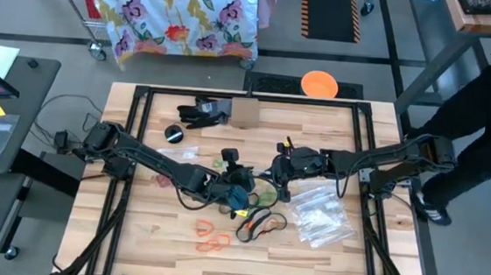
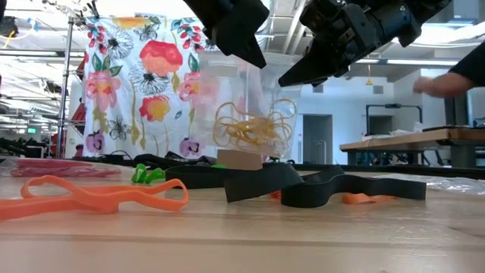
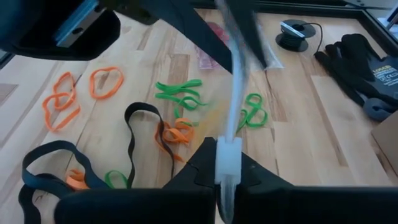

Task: Sort rubber bands
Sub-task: Close the transparent zip bag, then open the transparent zip bag

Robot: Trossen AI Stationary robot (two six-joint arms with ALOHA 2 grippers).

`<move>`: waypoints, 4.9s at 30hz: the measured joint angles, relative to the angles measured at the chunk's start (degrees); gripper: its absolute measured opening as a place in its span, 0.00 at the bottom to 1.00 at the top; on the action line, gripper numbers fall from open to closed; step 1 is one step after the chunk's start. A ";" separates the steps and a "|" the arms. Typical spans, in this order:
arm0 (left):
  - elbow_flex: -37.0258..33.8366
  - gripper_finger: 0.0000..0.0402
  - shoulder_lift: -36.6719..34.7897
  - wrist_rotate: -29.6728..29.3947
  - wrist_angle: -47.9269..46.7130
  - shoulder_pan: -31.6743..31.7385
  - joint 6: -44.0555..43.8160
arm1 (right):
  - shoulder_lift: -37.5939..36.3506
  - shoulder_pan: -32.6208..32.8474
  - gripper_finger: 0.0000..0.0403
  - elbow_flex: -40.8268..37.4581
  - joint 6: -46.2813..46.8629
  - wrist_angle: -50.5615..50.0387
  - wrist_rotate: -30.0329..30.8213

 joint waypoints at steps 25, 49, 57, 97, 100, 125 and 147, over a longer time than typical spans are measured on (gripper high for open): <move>-0.07 0.00 -14.91 4.86 -39.86 -12.32 -35.93 | -11.06 0.03 0.40 -0.02 4.91 -16.85 8.04; -22.35 0.00 -15.21 12.57 -51.95 -13.85 -66.91 | -10.97 -1.33 0.40 -0.07 4.37 -13.89 8.10; -22.56 0.00 -15.10 9.81 -49.77 -8.46 -60.88 | -10.97 -1.11 0.40 -0.07 4.46 -14.22 8.02; -22.56 0.27 -15.73 17.30 25.43 -5.81 7.41 | -7.93 2.15 0.40 -2.91 21.13 -32.13 5.51; -22.56 0.27 -17.21 15.79 25.65 -3.03 9.73 | -6.02 2.32 0.40 -2.80 21.11 -32.62 1.08; -21.04 0.27 -18.27 19.86 21.98 4.11 12.85 | 6.33 3.04 0.39 -1.53 27.91 -37.66 1.45; -20.94 0.27 -18.29 21.77 23.77 4.50 13.60 | -11.58 9.69 0.33 -10.36 55.89 -53.64 17.91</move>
